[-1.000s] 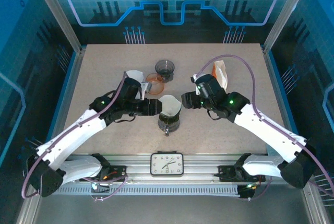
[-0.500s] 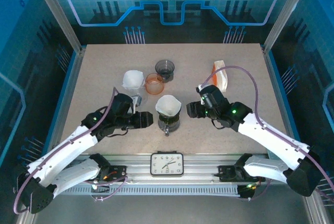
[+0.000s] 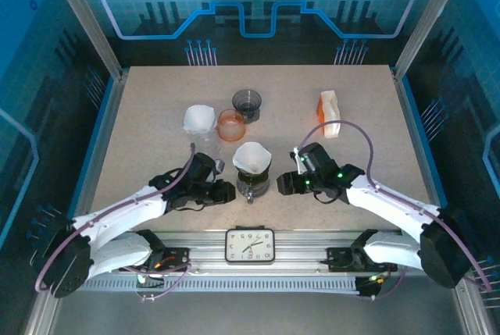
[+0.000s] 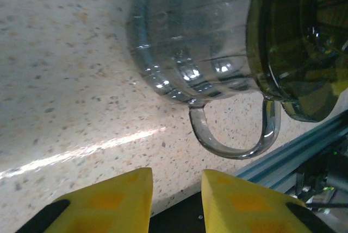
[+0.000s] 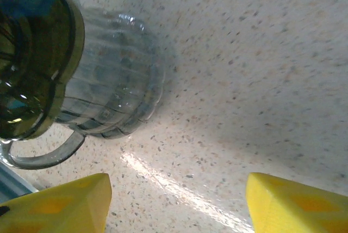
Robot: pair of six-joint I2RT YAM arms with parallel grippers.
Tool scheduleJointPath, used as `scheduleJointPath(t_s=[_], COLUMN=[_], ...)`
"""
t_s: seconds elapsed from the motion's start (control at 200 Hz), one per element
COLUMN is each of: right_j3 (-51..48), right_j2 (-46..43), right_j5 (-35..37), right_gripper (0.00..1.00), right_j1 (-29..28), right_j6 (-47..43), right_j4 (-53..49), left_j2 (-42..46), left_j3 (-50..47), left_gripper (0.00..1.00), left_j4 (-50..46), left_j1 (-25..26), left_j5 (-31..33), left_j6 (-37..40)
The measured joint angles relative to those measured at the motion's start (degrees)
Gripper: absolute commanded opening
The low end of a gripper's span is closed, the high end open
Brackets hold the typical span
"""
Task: Place the coffee filter in the dripper
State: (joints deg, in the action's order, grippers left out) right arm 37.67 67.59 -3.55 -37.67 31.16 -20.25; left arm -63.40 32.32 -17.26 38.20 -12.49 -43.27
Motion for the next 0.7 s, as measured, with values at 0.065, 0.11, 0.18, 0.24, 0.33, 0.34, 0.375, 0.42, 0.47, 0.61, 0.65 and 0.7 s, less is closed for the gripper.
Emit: scheduleJointPath(t_s=[0.065,0.11,0.18,0.24,0.33,0.34,0.375,0.42,0.47,0.61,0.65,0.7], right_j3=[-1.75,-2.75,-4.02,-4.76,-6.12,-6.25,-6.91,-7.82,-8.61,-9.73,-9.9,-10.05], right_j2=[0.74,0.92,1.09,1.11,1.31,1.36,1.62,2.16,2.99,5.6,6.14,6.8], right_j5=[-1.77,-2.6,-3.45,-4.26,-5.14,-5.2,-5.81,-6.47,-7.3,-9.18,-9.55,-10.21], right_gripper=[0.63,0.62,0.61,0.61,0.58,0.58,0.56,0.54,0.53,0.52,0.52,0.52], right_j1=[0.0,0.0,0.0,0.15,0.26,0.26,0.26,0.26,0.28,0.28,0.28,0.28], right_j6=[0.22,0.42,0.81,1.01,1.33,1.44,1.62,1.88,2.43,3.41,3.67,4.09], right_j4=[2.34,3.28,4.68,5.75,8.11,8.37,9.46,11.06,12.59,16.61,17.86,19.21], left_j2=[-1.88,-2.86,-3.87,-4.28,-4.39,-4.39,-4.44,-4.61,-4.96,-5.33,-5.2,-4.83], left_j3=[0.0,0.0,-0.02,-0.24,-1.07,-1.22,-1.64,-2.23,-2.71,-3.91,-4.04,-4.11], left_gripper=[0.23,0.22,0.21,0.21,0.2,0.19,0.18,0.16,0.14,0.14,0.14,0.14], left_j4=[2.12,3.32,4.72,5.95,7.21,7.37,7.74,8.35,8.94,9.9,9.84,9.66], left_j1=[0.46,0.57,0.57,0.57,0.57,0.57,0.57,0.57,0.57,0.57,0.57,0.55], left_j5=[-0.26,-0.33,-0.44,-0.44,-0.42,-0.42,-0.42,-0.39,-0.39,-0.2,0.07,0.26], left_j6=[-0.33,-0.39,-0.39,-0.42,-0.63,-0.7,-0.9,-1.42,-1.68,-2.34,-2.62,-2.99])
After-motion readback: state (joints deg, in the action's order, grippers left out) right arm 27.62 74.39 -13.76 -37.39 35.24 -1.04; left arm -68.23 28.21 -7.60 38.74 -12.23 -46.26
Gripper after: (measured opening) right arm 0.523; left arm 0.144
